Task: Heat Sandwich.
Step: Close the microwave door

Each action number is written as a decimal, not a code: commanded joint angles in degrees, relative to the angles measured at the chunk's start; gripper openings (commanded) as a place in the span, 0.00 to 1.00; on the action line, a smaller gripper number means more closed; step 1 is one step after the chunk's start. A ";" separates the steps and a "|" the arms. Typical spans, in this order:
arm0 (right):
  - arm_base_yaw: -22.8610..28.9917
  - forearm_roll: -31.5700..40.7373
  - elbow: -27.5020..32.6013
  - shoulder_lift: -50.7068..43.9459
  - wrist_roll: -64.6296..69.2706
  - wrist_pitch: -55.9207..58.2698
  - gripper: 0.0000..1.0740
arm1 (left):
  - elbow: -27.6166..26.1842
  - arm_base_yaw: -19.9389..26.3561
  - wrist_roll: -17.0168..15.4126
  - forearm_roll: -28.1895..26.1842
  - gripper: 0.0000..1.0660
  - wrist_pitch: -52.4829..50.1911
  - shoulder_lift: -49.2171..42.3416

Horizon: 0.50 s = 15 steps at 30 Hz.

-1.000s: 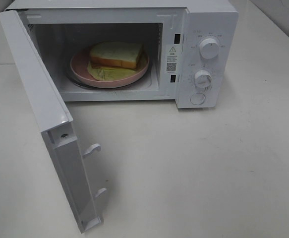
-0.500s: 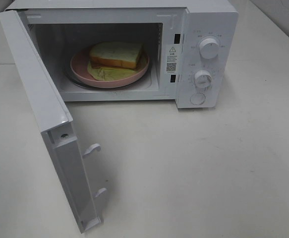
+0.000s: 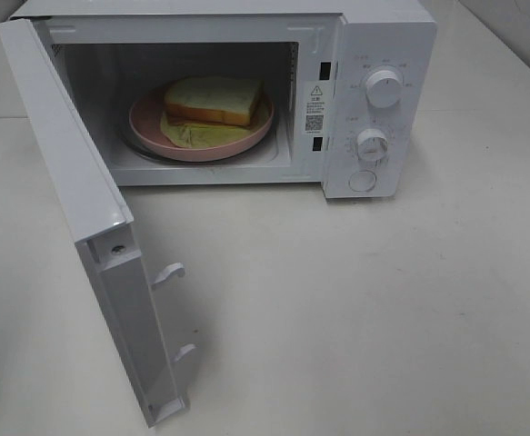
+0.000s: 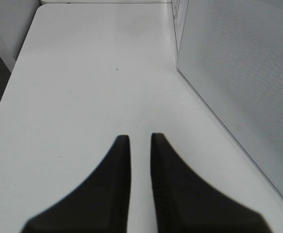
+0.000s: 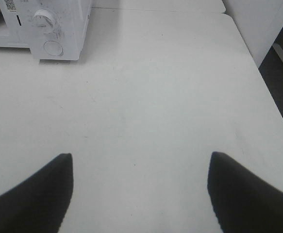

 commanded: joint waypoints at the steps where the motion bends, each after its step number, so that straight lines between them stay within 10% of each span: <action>1: 0.00 -0.52 -0.06 -1.60 0.23 -0.74 0.69 | 0.40 -0.23 0.23 0.06 0.00 -6.13 4.76; 15: 0.00 -0.52 -0.06 -1.60 0.23 -0.74 0.69 | 13.35 -0.23 0.17 0.06 0.00 -47.67 19.42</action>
